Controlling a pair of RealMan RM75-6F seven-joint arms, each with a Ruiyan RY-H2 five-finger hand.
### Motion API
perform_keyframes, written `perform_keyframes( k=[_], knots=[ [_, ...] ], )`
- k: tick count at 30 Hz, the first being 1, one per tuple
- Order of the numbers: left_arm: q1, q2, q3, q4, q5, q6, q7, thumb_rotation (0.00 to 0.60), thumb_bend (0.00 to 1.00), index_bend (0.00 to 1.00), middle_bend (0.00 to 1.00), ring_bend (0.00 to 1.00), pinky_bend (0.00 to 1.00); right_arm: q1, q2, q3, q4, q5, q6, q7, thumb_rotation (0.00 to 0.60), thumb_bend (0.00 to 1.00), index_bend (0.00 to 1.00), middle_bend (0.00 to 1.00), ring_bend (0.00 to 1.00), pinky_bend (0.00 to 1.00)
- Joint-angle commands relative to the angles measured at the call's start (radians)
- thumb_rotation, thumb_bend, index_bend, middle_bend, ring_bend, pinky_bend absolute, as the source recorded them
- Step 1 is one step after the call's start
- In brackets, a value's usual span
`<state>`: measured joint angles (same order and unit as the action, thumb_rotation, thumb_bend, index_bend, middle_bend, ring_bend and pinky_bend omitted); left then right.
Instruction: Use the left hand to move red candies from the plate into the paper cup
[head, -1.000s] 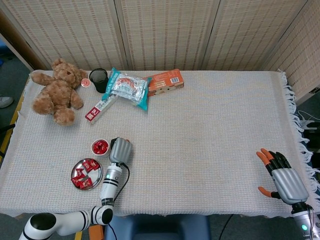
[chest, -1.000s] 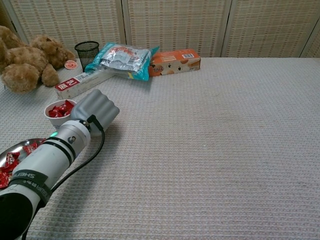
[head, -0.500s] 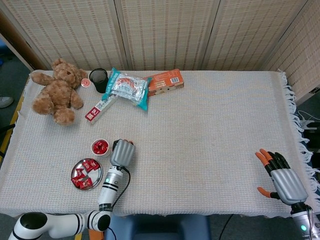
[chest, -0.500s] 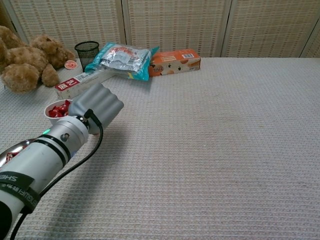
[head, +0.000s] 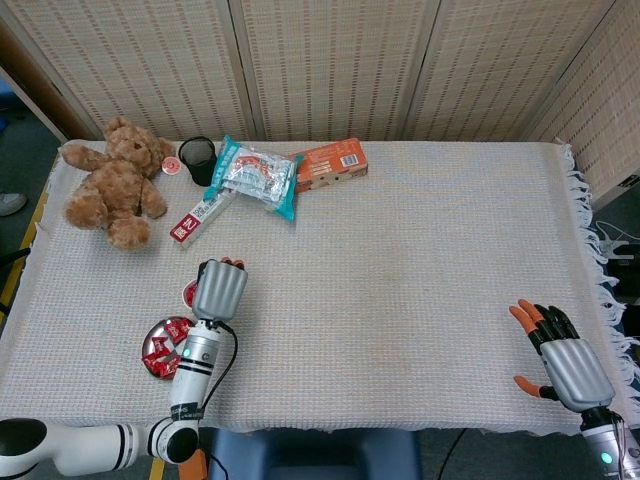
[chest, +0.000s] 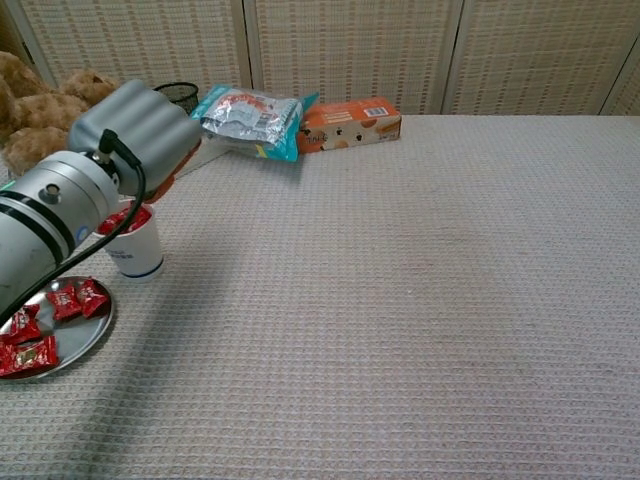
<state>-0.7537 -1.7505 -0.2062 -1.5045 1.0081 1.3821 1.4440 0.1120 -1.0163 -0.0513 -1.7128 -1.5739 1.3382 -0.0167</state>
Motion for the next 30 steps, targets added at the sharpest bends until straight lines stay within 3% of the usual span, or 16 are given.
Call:
perform_keyframes(
  k=[1,9,16,21,27,30],
  knots=[
    [0.013,0.012,0.010,0.008,-0.018,-0.005,-0.020,0.600,0.46,0.52,0.60,1.00,1.00,0.000,-0.002,0.001,-0.001,0.001,-0.001,-0.004,0.600,0.09,0.00,0.00,0.00,0.00],
    [0.020,0.001,0.039,0.064,-0.038,-0.041,-0.077,0.600,0.45,0.48,0.57,1.00,1.00,-0.001,-0.005,0.003,-0.001,0.008,0.000,-0.012,0.600,0.09,0.00,0.00,0.00,0.00],
    [0.017,0.013,0.036,0.040,-0.038,-0.040,-0.104,0.600,0.43,0.31,0.41,1.00,1.00,0.001,-0.006,0.004,0.001,0.011,-0.005,-0.025,0.600,0.09,0.00,0.00,0.00,0.00],
    [0.018,0.031,0.040,0.010,-0.040,-0.036,-0.108,0.600,0.41,0.24,0.37,1.00,1.00,-0.001,-0.006,0.004,-0.005,0.013,-0.002,-0.032,0.600,0.09,0.00,0.00,0.00,0.00],
    [0.045,0.099,0.057,-0.133,-0.018,-0.006,-0.148,0.600,0.40,0.19,0.33,1.00,1.00,-0.005,-0.006,0.004,-0.004,0.009,0.006,-0.028,0.600,0.09,0.00,0.00,0.00,0.00],
    [0.100,0.201,0.114,-0.262,0.079,0.051,-0.220,0.600,0.40,0.18,0.32,0.94,1.00,-0.007,-0.002,0.003,-0.002,0.006,0.012,-0.018,0.600,0.09,0.00,0.00,0.00,0.00]
  ],
)
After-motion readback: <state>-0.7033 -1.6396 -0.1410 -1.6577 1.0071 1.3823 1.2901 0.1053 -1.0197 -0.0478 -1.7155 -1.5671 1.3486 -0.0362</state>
